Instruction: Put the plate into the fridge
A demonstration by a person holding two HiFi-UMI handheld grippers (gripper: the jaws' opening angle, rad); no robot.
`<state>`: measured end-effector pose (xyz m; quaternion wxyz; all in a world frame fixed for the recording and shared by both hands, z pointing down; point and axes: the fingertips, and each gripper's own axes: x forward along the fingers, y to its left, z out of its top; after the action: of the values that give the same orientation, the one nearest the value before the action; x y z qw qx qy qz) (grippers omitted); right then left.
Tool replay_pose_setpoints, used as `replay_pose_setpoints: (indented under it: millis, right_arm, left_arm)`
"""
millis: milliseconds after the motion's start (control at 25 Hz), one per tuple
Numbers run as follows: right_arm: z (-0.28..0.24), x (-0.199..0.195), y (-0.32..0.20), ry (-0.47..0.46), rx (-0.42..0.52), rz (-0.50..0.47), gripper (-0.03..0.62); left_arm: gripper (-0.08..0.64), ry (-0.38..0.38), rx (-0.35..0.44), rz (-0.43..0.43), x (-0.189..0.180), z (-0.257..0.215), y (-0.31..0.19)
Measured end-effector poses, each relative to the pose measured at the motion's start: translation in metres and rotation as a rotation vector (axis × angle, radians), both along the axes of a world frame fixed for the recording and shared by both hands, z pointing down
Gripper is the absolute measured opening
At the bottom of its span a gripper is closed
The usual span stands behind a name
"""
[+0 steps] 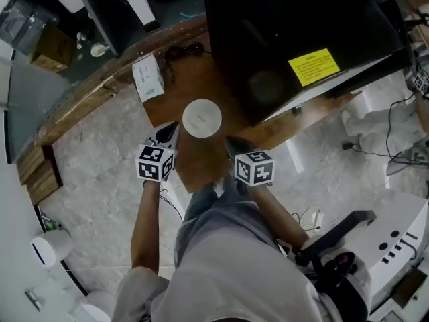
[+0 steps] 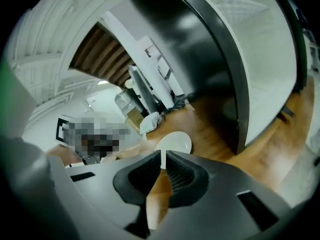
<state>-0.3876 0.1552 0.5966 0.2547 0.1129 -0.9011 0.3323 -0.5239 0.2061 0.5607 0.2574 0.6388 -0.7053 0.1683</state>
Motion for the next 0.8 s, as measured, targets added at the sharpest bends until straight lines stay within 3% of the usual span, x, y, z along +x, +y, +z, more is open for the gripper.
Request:
replay_pose_setpoints:
  millis: [120, 240, 320, 400, 560, 800]
  right_arm:
    - [0.040, -0.038, -0.016, 0.034, -0.148, 0.113, 0.018]
    - [0.074, -0.071, -0.033, 0.075, -0.229, 0.218, 0.020]
    - [0.093, -0.093, -0.043, 0.082, -0.290, 0.280, 0.041]
    - [0.112, -0.116, -0.053, 0.066, -0.339, 0.321, 0.118]
    - [0.157, -0.145, -0.067, 0.091, -0.371, 0.381, 0.118]
    - [0.168, -0.145, -0.065, 0.117, -0.377, 0.456, 0.118]
  left_arm:
    - [0.021, 0.105, -0.056, 0.076, -0.052, 0.040, -0.028]
    - [0.022, 0.238, -0.108, 0.151, -0.092, 0.074, -0.050]
    - [0.023, 0.281, -0.146, 0.203, -0.115, 0.094, -0.062]
    - [0.022, 0.278, -0.193, 0.250, -0.136, 0.118, -0.074]
    - [0.023, 0.251, -0.270, 0.316, -0.163, 0.169, -0.090]
    - [0.021, 0.248, -0.295, 0.409, -0.151, 0.187, -0.094]
